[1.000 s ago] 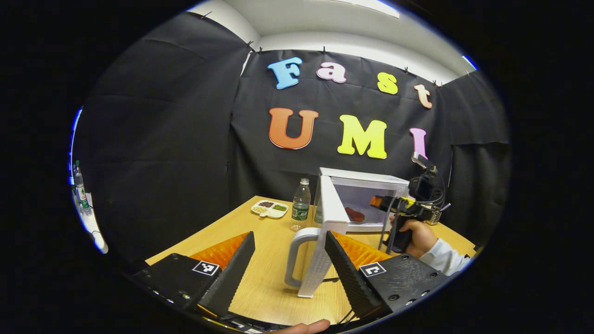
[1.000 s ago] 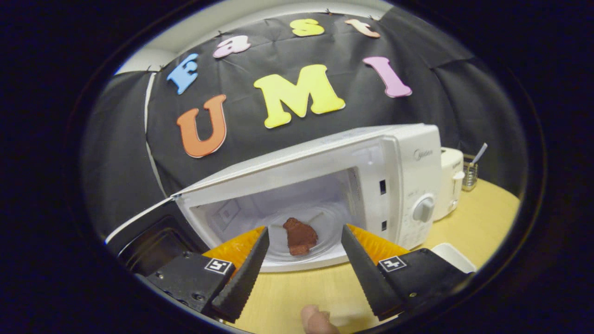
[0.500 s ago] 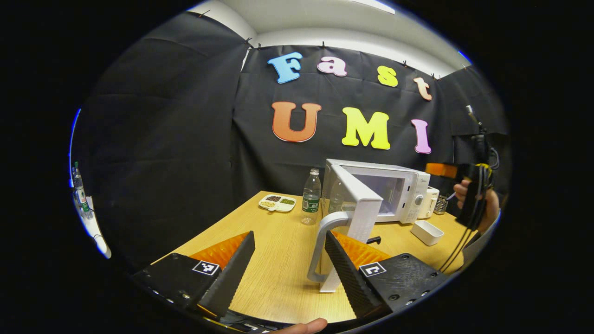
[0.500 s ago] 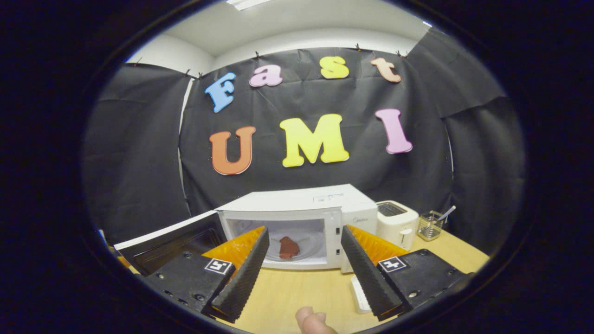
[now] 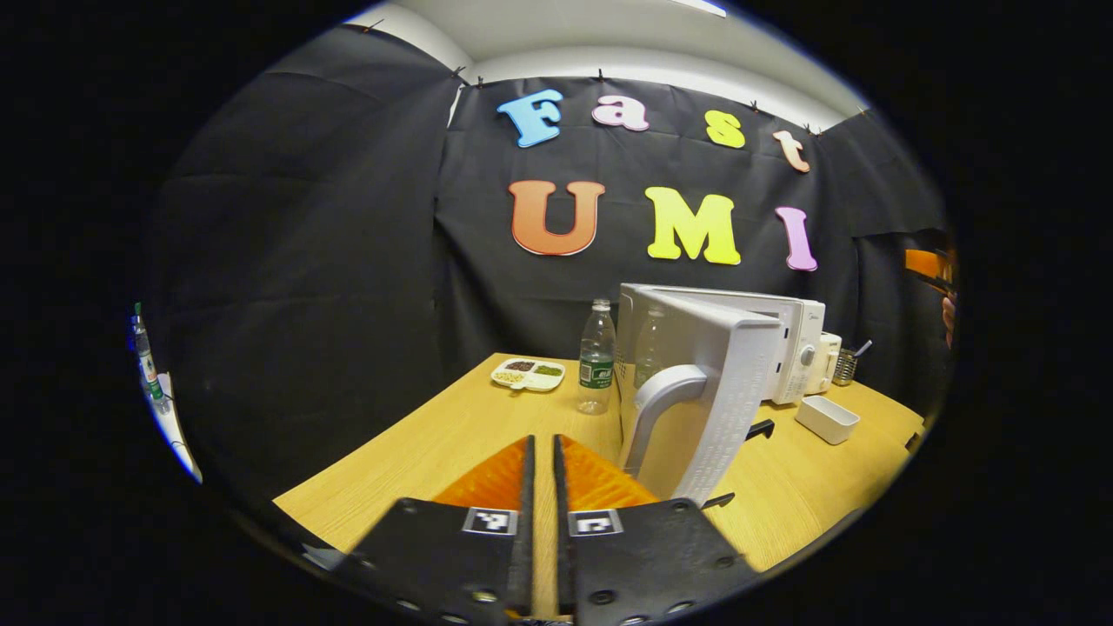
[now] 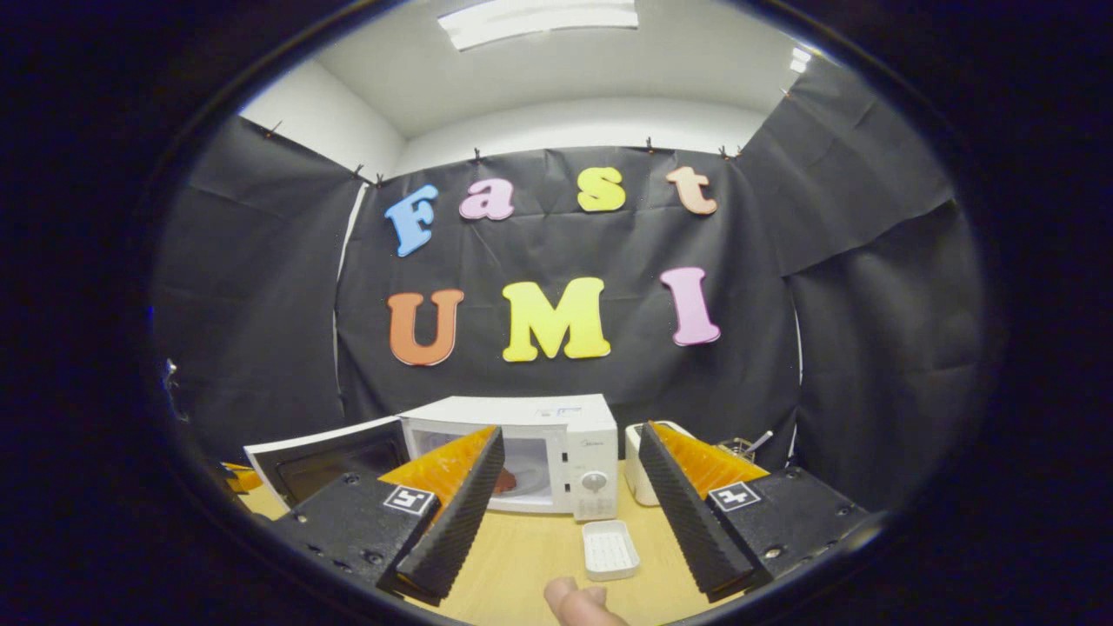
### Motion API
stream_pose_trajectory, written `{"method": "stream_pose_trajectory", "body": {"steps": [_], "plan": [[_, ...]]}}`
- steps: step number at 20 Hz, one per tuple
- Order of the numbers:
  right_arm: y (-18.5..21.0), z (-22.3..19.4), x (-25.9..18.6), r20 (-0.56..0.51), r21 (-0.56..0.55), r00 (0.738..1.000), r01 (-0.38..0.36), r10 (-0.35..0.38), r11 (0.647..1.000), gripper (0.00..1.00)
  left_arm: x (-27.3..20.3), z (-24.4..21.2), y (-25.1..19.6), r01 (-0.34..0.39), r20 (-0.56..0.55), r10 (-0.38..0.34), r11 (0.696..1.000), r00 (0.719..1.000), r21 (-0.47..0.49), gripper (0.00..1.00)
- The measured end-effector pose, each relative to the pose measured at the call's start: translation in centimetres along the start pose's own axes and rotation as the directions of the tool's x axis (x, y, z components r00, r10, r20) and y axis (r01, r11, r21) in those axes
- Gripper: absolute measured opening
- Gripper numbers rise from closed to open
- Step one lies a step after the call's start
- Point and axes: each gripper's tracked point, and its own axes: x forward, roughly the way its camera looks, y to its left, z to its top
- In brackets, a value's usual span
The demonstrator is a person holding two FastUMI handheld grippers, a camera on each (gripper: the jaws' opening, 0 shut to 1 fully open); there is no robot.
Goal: Open the microwave oven with the left hand, put the food in, and close the microwave oven.
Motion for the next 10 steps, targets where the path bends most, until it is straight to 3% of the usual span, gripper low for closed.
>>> {"method": "stream_pose_trajectory", "body": {"steps": [1, 10], "plan": [[-0.7, 0.5, -0.6, 0.005, 0.002, 1.000, 0.007, -0.007, 1.000, 0.99, 0.3, 0.0, 0.0, -0.003, -0.002, 0.003, 1.000, 1.000, -0.010, 0.00], [-2.5, 1.5, -3.1, 0.000, -0.008, 1.000, 0.003, -0.003, 1.000, 0.99, 1.0, 0.0, -2.4, 0.068, 0.003, -0.068, 0.998, 0.998, -0.006, 0.00]]}}
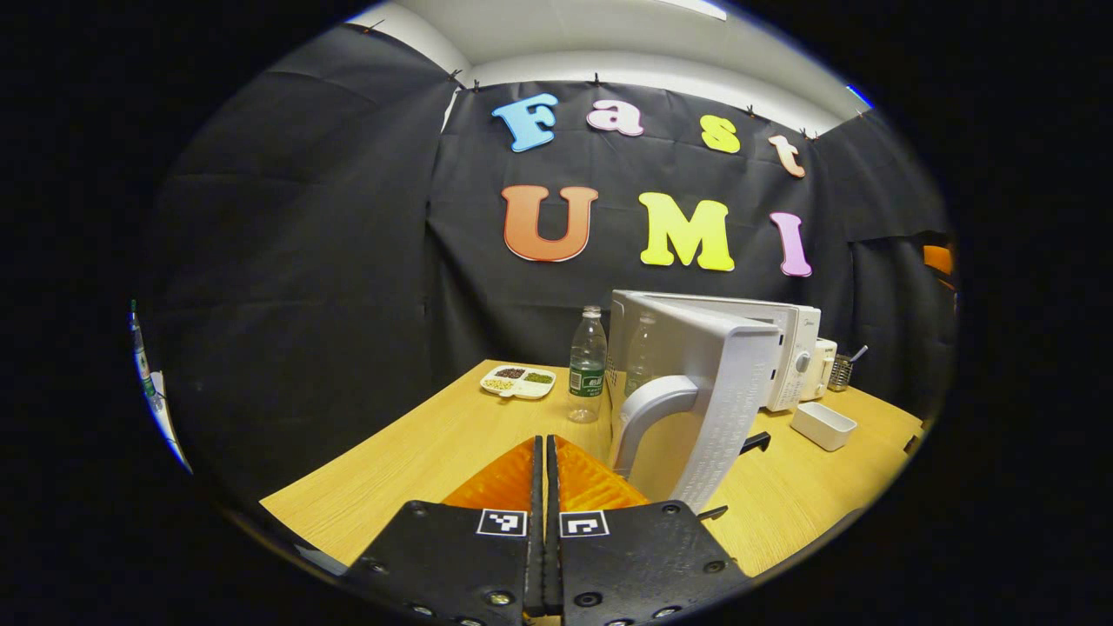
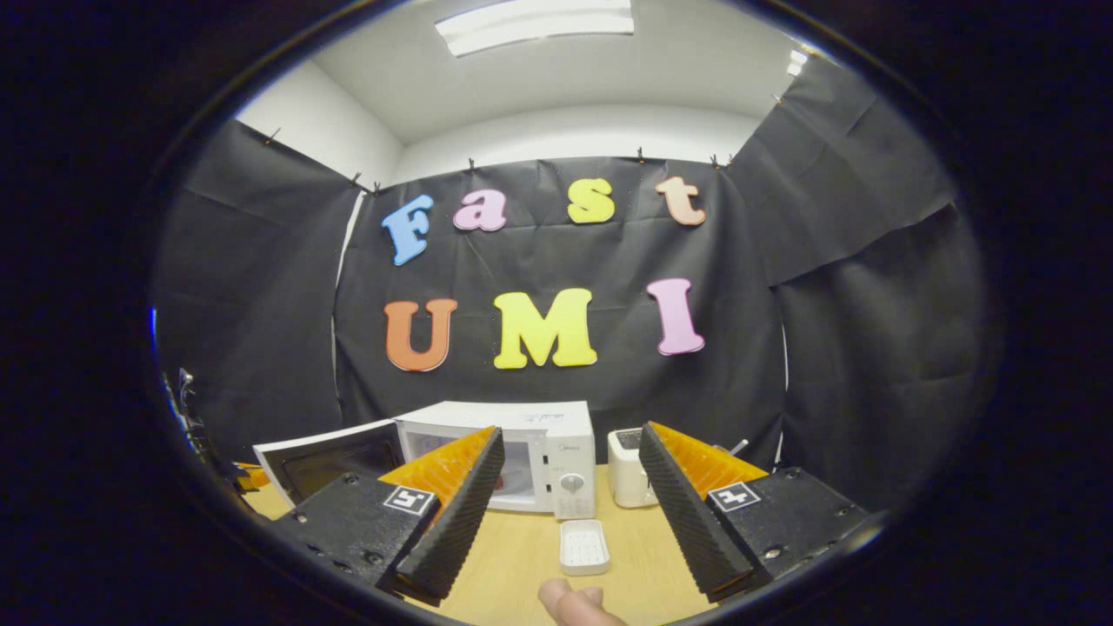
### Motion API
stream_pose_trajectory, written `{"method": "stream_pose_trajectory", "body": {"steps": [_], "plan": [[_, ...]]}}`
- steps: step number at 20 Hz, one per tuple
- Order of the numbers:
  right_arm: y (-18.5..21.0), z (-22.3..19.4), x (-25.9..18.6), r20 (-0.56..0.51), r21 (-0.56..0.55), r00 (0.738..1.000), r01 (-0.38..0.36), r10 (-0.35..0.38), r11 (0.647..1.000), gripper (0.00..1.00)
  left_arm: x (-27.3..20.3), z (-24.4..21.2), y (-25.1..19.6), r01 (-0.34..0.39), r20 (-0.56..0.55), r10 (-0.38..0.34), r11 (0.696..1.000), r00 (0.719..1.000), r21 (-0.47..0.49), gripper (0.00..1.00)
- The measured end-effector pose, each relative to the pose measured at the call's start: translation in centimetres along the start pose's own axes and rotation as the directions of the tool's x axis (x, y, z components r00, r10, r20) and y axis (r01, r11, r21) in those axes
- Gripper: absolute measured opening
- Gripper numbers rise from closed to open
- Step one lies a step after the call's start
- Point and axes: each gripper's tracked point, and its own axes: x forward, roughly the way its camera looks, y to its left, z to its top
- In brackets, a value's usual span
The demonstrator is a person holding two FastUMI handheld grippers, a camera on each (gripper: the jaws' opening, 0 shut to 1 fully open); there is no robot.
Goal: Open the microwave oven with the left hand, put the food in, and close the microwave oven.
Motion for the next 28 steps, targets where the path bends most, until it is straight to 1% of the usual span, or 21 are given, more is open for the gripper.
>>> {"method": "stream_pose_trajectory", "body": {"steps": [2, 4, 7, 10, 12, 16, 21, 24, 28], "plan": [[-0.1, -0.2, -0.2, -0.010, -0.002, 1.000, -0.007, 0.007, 1.000, 0.99, 0.1, -0.1, -0.8, 0.017, 0.002, -0.017, 1.000, 1.000, -0.013, 0.00], [-0.4, -0.1, -0.2, -0.013, -0.002, 1.000, -0.003, 0.003, 1.000, 0.99, 0.4, -0.1, -1.1, 0.013, 0.008, -0.013, 1.000, 1.000, -0.001, 0.00], [-0.5, -0.4, -0.2, -0.025, 0.004, 1.000, -0.009, 0.009, 1.000, 0.99, 0.4, -0.1, -3.0, 0.056, 0.020, -0.056, 0.998, 0.998, -0.015, 0.00], [-0.1, -0.5, -0.4, -0.037, 0.075, 0.998, -0.039, 0.042, 0.996, 0.99, 0.7, -0.7, -5.0, 0.087, 0.018, -0.086, 0.996, 0.996, -0.022, 0.00], [-0.7, -0.4, -0.4, -0.043, 0.099, 0.998, -0.038, 0.043, 0.994, 0.99, 0.9, -1.1, -6.9, 0.122, 0.023, -0.122, 0.992, 0.992, -0.020, 0.00], [-2.1, -0.3, -0.4, -0.038, 0.088, 0.999, -0.004, 0.008, 0.996, 0.99, 2.3, -1.9, -10.7, 0.196, 0.014, -0.196, 0.980, 0.981, -0.017, 0.00], [-2.8, 0.2, -0.5, -0.033, 0.096, 0.999, 0.001, 0.002, 0.995, 0.99, 3.5, -1.3, -15.6, 0.273, 0.019, -0.273, 0.962, 0.962, 0.032, 0.00], [-3.1, 0.2, -0.4, -0.030, 0.099, 1.000, 0.004, -0.001, 0.995, 0.99, 3.8, -0.8, -18.9, 0.331, 0.029, -0.332, 0.942, 0.943, 0.056, 0.00], [-3.9, -0.3, -0.2, -0.042, 0.104, 0.999, 0.003, 0.002, 0.995, 0.99, 5.1, -1.0, -22.6, 0.369, 0.016, -0.371, 0.926, 0.928, 0.082, 0.00]]}}
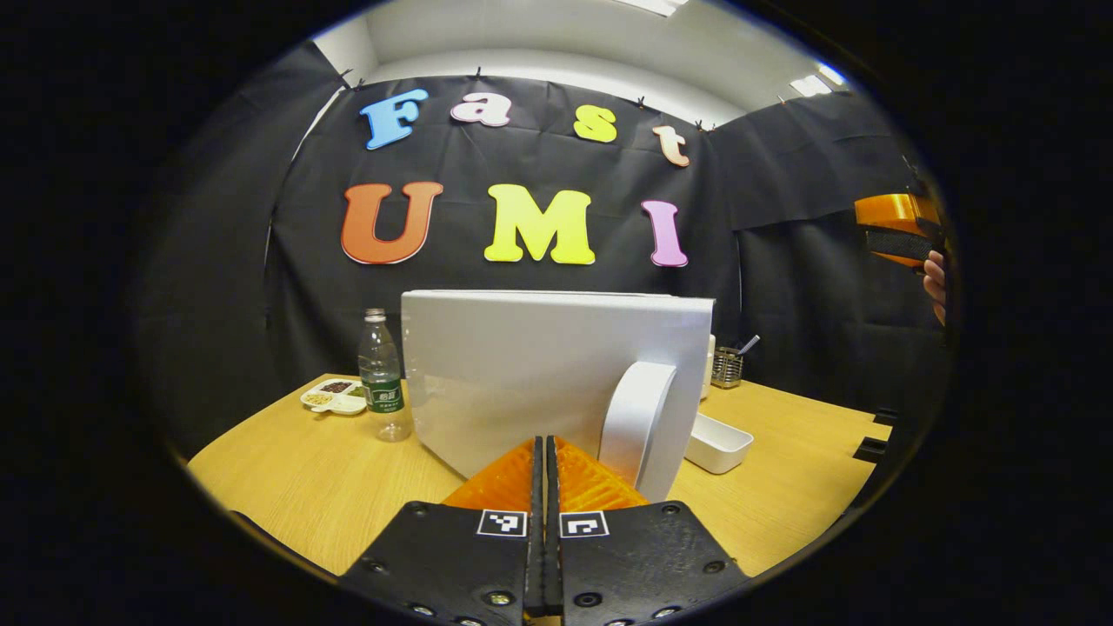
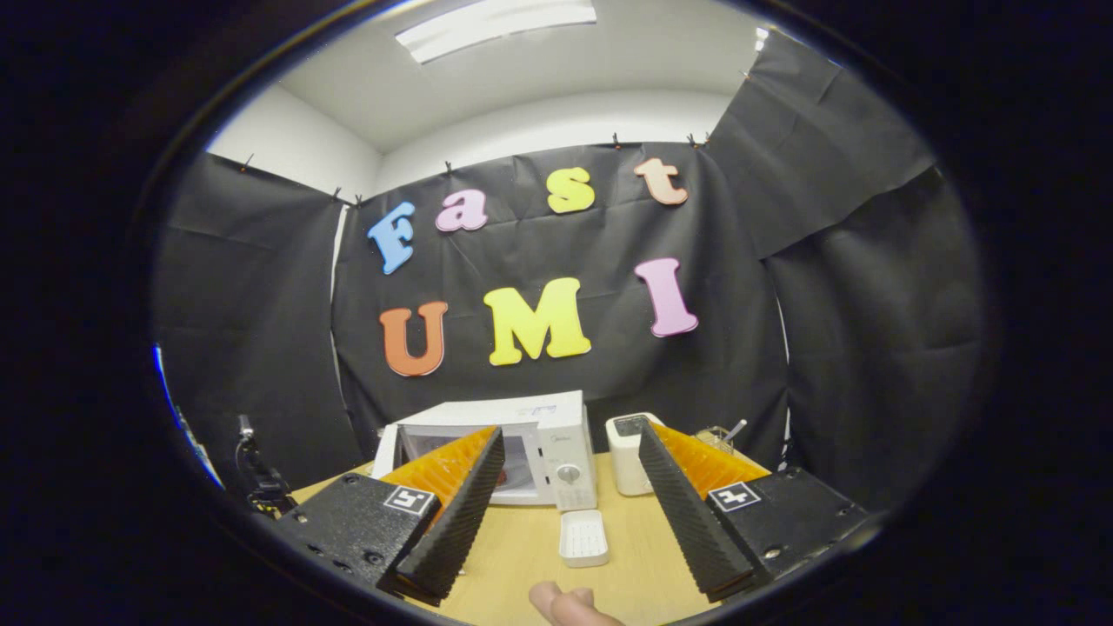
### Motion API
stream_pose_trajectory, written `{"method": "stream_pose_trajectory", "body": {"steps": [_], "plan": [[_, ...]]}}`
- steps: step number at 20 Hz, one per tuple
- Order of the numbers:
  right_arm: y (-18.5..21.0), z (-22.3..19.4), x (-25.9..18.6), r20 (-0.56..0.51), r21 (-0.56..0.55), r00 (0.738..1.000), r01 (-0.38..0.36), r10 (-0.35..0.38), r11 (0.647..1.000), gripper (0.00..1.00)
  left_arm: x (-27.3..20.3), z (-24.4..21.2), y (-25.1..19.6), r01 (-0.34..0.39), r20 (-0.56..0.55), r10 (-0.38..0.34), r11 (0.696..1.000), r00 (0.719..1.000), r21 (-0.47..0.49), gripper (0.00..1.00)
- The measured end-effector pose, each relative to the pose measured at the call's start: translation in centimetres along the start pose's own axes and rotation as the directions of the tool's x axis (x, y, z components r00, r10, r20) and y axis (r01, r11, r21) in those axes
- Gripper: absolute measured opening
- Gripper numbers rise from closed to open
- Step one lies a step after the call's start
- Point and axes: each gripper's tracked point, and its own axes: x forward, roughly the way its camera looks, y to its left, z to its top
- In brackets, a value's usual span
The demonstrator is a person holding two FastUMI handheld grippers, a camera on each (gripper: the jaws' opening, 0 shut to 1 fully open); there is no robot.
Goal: Open the microwave oven with the left hand, put the food in, and close the microwave oven.
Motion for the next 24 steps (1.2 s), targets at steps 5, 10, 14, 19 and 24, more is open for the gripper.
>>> {"method": "stream_pose_trajectory", "body": {"steps": [5, 10, 14, 19, 24], "plan": [[-1.4, 0.5, 0.3, 0.008, -0.017, 1.000, 0.008, -0.007, 1.000, 0.99, 3.5, 0.7, -3.1, 0.042, 0.006, -0.042, 0.999, 0.999, 0.023, 0.00], [-3.0, 1.6, 0.3, 0.039, -0.073, 0.999, 0.023, -0.020, 0.997, 0.99, 7.2, 1.3, -5.0, 0.050, 0.008, -0.050, 0.999, 0.999, 0.001, 0.00], [-4.1, 2.2, 0.3, 0.045, -0.096, 0.999, 0.022, -0.018, 0.995, 0.99, 9.7, 2.0, -5.8, 0.040, 0.010, -0.040, 0.999, 0.999, 0.008, 0.00], [-6.5, 1.9, 1.7, 0.033, -0.087, 0.999, 0.016, -0.013, 0.996, 0.99, 12.8, 2.4, -6.7, 0.024, -0.006, -0.024, 1.000, 1.000, 0.011, 0.00], [-10.1, 1.0, 3.8, 0.004, -0.069, 0.999, 0.038, -0.038, 0.997, 0.99, 17.1, 2.7, -6.9, -0.016, -0.017, 0.016, 1.000, 1.000, 0.010, 0.00]]}}
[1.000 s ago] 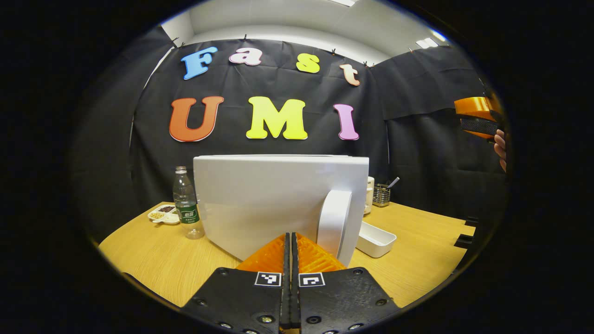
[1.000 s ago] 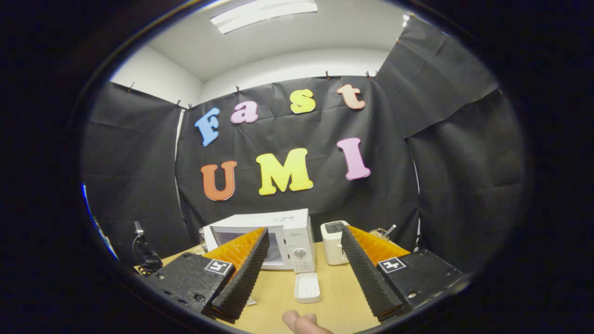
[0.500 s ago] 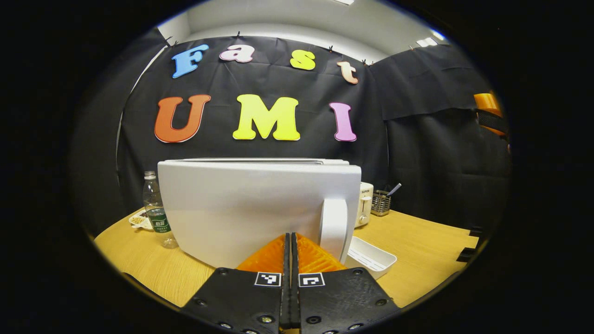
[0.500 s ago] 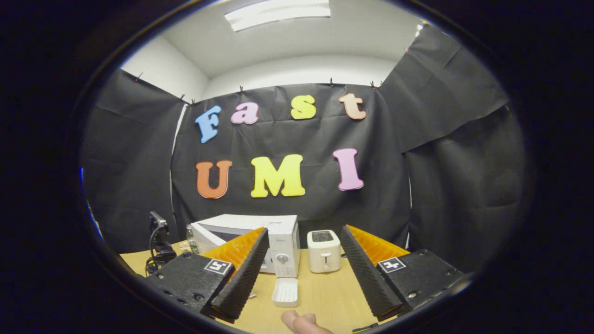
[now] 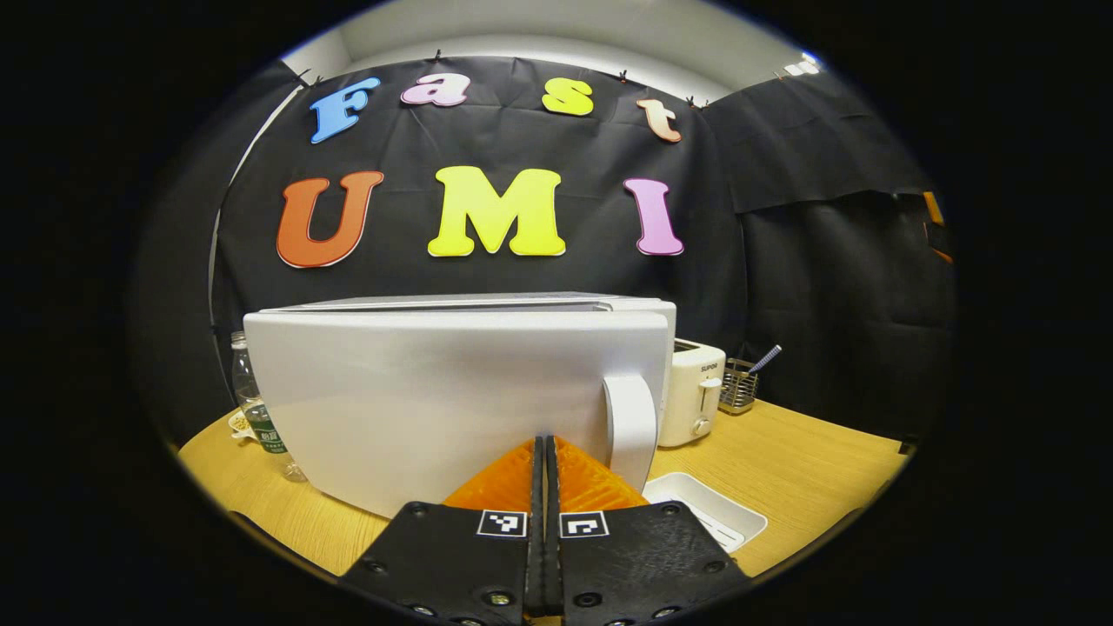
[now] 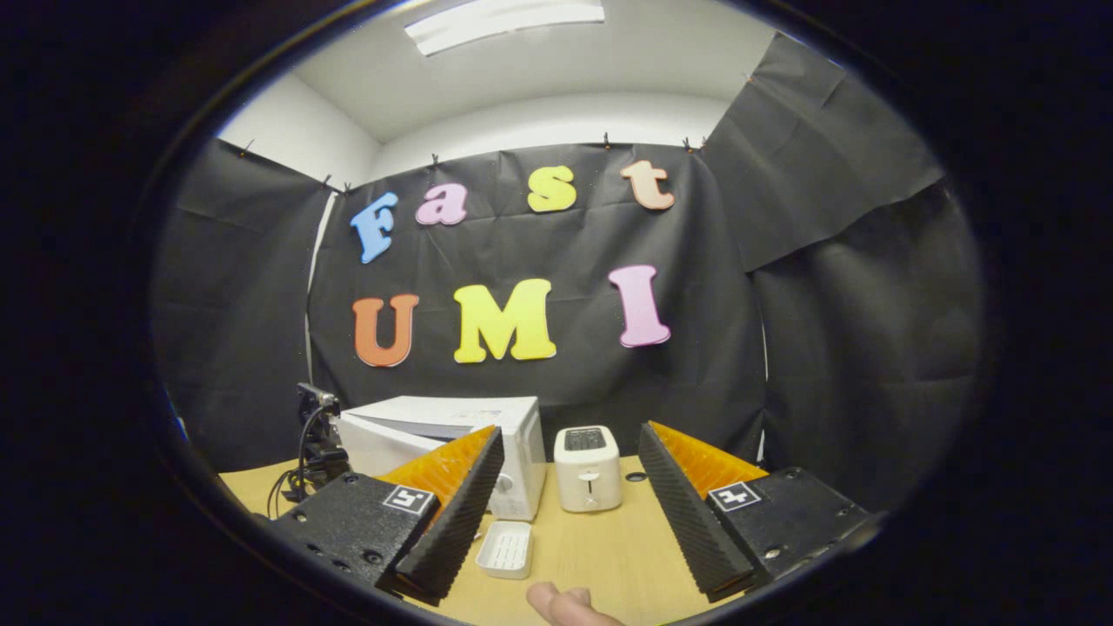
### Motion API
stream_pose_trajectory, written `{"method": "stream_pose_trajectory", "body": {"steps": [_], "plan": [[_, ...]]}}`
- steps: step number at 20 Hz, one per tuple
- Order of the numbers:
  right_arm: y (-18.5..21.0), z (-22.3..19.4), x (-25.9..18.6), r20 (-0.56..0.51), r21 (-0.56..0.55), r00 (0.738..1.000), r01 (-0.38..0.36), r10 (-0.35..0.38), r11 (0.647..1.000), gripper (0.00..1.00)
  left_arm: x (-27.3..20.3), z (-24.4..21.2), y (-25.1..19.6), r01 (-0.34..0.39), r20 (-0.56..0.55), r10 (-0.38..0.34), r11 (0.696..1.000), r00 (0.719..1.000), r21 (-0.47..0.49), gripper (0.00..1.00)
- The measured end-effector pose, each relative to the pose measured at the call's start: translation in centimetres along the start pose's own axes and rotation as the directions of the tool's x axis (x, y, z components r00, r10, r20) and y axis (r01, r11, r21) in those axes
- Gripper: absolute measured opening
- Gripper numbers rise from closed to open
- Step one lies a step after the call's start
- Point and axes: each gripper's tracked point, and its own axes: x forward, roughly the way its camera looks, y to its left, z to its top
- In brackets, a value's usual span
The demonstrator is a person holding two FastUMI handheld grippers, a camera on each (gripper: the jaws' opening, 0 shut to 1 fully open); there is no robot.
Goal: Open the microwave oven with the left hand, put the food in, and close the microwave oven.
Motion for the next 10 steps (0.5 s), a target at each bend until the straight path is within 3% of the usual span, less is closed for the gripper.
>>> {"method": "stream_pose_trajectory", "body": {"steps": [6, 10], "plan": [[-2.1, -1.3, 2.2, -0.015, 0.042, 1.000, -0.016, 0.016, 0.999, 0.99, 5.3, -1.3, 1.2, -0.090, -0.038, 0.088, 0.994, 0.995, -0.058, 0.00], [-2.5, -2.5, 2.4, -0.046, 0.071, 0.998, -0.032, 0.035, 0.997, 0.99, 6.1, -1.1, 1.2, -0.115, -0.008, 0.115, 0.993, 0.993, -0.029, 0.01]]}}
